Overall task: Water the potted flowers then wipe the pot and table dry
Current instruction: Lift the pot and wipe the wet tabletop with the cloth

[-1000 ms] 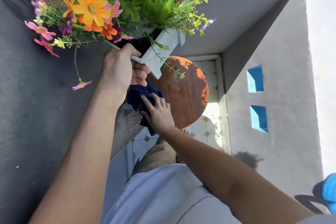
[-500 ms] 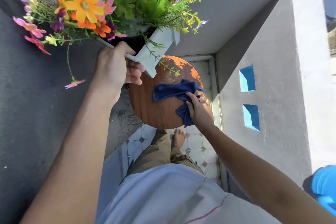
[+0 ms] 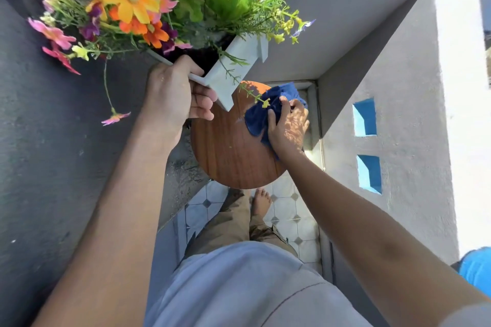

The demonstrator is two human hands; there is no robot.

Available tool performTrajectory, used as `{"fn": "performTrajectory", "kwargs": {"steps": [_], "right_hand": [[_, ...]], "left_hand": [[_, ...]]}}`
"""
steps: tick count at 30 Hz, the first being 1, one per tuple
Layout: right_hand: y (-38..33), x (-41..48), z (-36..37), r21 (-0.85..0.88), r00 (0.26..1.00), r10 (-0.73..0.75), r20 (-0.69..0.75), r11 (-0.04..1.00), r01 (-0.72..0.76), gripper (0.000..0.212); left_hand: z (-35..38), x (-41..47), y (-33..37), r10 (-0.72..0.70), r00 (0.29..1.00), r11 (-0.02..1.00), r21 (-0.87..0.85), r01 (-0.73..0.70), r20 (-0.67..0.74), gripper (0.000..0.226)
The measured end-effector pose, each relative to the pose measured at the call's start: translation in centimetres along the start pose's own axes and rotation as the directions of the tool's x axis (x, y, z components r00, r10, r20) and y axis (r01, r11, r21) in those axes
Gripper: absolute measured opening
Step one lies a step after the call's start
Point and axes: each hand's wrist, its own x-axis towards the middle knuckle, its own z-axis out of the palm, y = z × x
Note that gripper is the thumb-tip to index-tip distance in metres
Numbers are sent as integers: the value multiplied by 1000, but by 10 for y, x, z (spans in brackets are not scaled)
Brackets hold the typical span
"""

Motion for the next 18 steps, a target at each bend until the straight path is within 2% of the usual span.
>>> {"fn": "performTrajectory", "kwargs": {"steps": [5,8,11,14,18], "right_hand": [[-45,22,8,-7,999,-36,27,999,36,56],[-72,24,15,-69,992,-127,11,989,127,54],[-99,12,28,-70,967,-251,54,965,254,49],[-115,-12,45,-53,897,-419,144,901,430,43],[-114,-49,59,-12,733,-640,229,751,660,28]], "left_hand": [[-2,2,0,4,1000,1000,-1,-4,-9,26],[-1,1,3,-2,1000,1000,-11,2,-10,26],[-1,2,5,-13,1000,1000,-19,13,-18,28],[-3,2,5,-14,999,1000,-11,14,-29,28],[-4,2,4,-9,999,1000,-11,9,-32,27]]}}
